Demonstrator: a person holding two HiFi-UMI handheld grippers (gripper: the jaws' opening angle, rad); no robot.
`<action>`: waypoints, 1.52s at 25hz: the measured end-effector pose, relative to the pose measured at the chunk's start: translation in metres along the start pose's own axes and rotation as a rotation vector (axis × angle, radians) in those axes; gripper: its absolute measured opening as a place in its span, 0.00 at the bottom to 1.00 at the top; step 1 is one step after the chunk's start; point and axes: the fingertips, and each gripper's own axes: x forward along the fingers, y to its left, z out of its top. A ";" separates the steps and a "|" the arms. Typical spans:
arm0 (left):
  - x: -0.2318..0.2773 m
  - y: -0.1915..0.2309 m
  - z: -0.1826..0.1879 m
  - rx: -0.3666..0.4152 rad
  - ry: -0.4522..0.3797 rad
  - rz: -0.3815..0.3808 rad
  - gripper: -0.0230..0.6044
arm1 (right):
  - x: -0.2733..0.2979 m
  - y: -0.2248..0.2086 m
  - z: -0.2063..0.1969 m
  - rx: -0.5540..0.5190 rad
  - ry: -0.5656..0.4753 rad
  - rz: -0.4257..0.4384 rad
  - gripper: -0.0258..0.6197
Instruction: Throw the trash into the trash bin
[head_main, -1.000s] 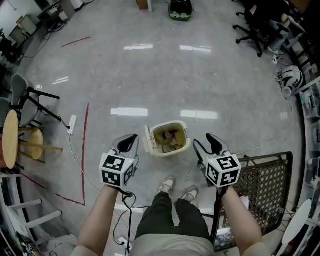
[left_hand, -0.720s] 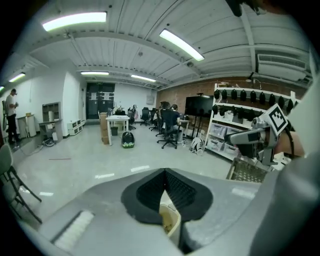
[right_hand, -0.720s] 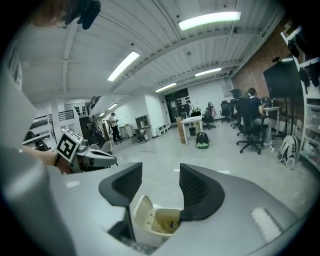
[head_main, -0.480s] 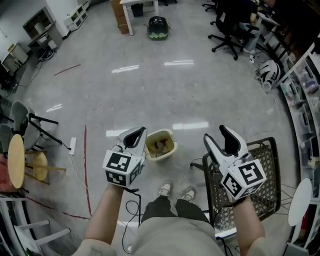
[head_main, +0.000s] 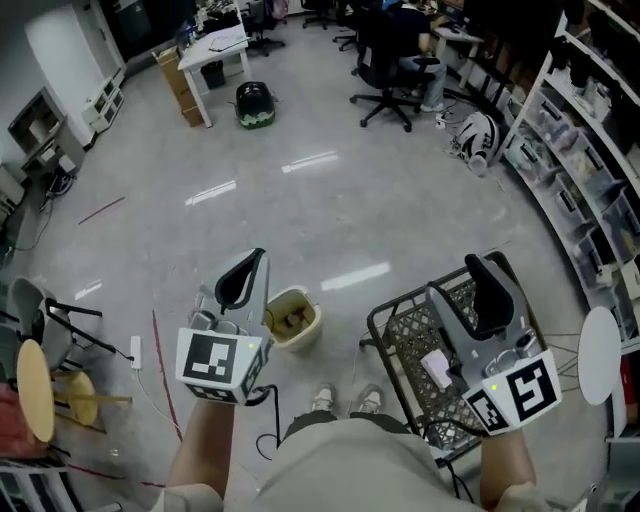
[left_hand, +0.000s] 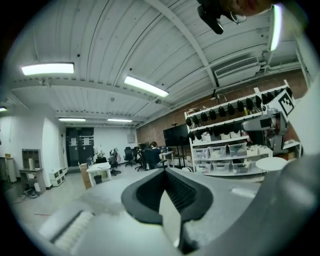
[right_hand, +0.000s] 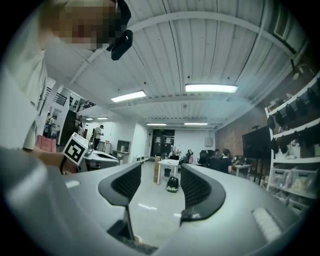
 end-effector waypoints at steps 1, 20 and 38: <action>0.000 -0.010 0.012 0.001 -0.024 -0.021 0.04 | -0.012 -0.005 0.008 -0.022 -0.014 -0.027 0.43; 0.020 -0.117 0.062 0.065 -0.094 -0.234 0.04 | -0.103 -0.054 0.022 -0.070 -0.038 -0.222 0.44; 0.083 -0.208 0.011 0.094 0.005 -0.499 0.04 | -0.126 -0.121 -0.090 0.034 0.204 -0.346 0.48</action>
